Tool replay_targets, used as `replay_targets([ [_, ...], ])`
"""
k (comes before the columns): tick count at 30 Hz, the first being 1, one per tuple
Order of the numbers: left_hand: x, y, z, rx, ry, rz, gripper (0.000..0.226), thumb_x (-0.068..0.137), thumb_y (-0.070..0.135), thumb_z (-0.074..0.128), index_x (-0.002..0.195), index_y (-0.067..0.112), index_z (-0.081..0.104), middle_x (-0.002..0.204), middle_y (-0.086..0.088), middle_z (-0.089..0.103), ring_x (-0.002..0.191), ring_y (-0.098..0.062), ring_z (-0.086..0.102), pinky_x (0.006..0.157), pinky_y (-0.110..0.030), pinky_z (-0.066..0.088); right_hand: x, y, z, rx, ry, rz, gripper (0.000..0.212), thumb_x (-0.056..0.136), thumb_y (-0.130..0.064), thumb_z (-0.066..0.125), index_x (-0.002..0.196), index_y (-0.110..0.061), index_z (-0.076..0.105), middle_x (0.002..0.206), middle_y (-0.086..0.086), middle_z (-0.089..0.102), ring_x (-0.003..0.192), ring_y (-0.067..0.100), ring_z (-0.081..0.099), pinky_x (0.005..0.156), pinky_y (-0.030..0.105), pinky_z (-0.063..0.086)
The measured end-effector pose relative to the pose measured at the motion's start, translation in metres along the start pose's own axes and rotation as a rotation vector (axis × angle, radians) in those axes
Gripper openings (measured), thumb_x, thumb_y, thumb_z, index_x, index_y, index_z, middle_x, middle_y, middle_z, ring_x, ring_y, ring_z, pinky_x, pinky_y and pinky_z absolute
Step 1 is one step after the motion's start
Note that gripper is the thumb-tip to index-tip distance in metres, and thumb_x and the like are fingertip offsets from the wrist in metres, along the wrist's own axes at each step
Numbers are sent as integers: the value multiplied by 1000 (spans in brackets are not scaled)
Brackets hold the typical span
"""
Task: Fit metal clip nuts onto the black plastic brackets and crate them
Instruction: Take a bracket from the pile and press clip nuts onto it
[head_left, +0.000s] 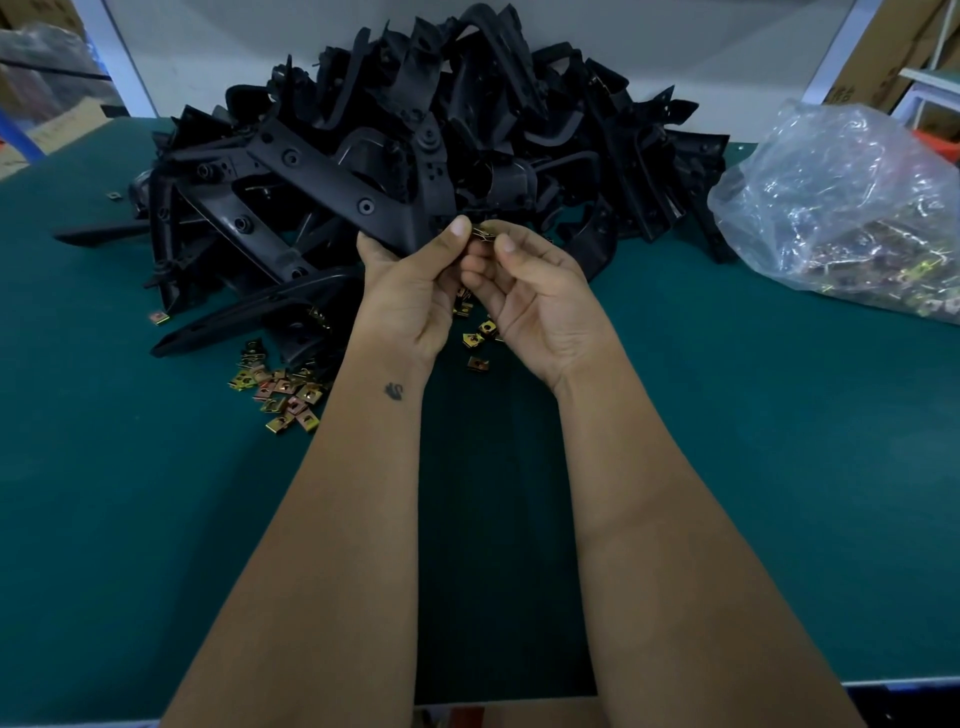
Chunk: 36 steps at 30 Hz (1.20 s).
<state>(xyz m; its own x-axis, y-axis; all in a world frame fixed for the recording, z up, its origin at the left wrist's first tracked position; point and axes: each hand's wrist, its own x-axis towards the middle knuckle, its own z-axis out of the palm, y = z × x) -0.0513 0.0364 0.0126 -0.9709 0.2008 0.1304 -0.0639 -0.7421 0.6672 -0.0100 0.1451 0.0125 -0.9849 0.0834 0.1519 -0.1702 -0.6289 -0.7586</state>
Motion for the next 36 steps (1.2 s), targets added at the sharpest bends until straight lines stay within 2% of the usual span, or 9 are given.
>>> replay_targets([
  [4, 0, 0, 1, -8, -6, -9, 51, 88, -12, 61, 126, 13, 37, 92, -9, 65, 75, -16, 68, 69, -25, 58, 0, -1, 0, -23, 1, -20, 18, 98, 3, 45, 96, -2, 62, 77, 8, 70, 71, 13, 69, 70, 23, 58],
  [9, 3, -1, 2, -11, 62, -15, 53, 88, -9, 64, 129, 14, 38, 100, -11, 64, 82, -19, 69, 73, -30, 58, 5, 6, 5, -297, 107, -231, 18, 95, 7, 51, 95, -4, 65, 85, 8, 65, 74, 11, 62, 71, 25, 54],
  [13, 4, -2, 1, -7, 76, -29, 49, 87, -4, 69, 121, 15, 39, 96, -7, 67, 82, -18, 70, 75, -32, 57, 7, 8, 6, -459, 134, -297, 21, 94, 7, 54, 99, -8, 67, 97, 9, 67, 84, 14, 64, 76, 27, 53],
  [16, 5, -2, 1, 13, 50, 5, 51, 84, -7, 70, 118, 15, 38, 94, -7, 67, 81, -18, 70, 74, -34, 57, 6, 8, 6, -529, 167, -321, 23, 93, 8, 54, 99, -8, 69, 97, 9, 69, 85, 15, 65, 78, 27, 54],
  [20, 6, -1, -2, 68, 92, 58, 57, 81, -13, 71, 118, 14, 36, 108, -18, 62, 90, -27, 68, 84, -44, 59, 6, 8, 8, -561, 223, -275, 20, 92, 8, 56, 100, -3, 70, 93, 12, 70, 83, 18, 66, 79, 30, 58],
  [23, 6, 0, -4, 107, 127, 65, 60, 79, -11, 73, 119, 14, 36, 109, -16, 63, 89, -25, 69, 79, -38, 59, 6, 8, 11, -535, 256, -226, 14, 91, 4, 59, 98, 0, 71, 88, 14, 69, 78, 20, 64, 79, 33, 58],
  [26, 6, -1, -5, 164, 135, 59, 62, 78, -9, 75, 120, 13, 36, 117, -19, 62, 93, -27, 70, 79, -38, 59, 6, 8, 10, -573, 278, -228, 11, 91, 2, 61, 96, 0, 71, 84, 12, 69, 73, 17, 65, 73, 29, 58],
  [31, 5, -3, -7, 279, 57, 67, 63, 76, -11, 77, 117, 14, 37, 122, -14, 59, 111, -32, 65, 92, -44, 57, 8, 8, 7, -591, 321, -233, 13, 91, 4, 62, 85, -6, 69, 77, 4, 70, 69, 11, 67, 70, 25, 57],
  [36, 4, -4, -7, 287, 75, 130, 81, 72, -14, 76, 136, 9, 32, 132, -16, 57, 123, -34, 58, 100, -51, 51, 8, 12, 10, -498, 308, -140, 17, 93, 5, 56, 83, -5, 65, 77, 9, 67, 67, 16, 65, 70, 29, 58],
])
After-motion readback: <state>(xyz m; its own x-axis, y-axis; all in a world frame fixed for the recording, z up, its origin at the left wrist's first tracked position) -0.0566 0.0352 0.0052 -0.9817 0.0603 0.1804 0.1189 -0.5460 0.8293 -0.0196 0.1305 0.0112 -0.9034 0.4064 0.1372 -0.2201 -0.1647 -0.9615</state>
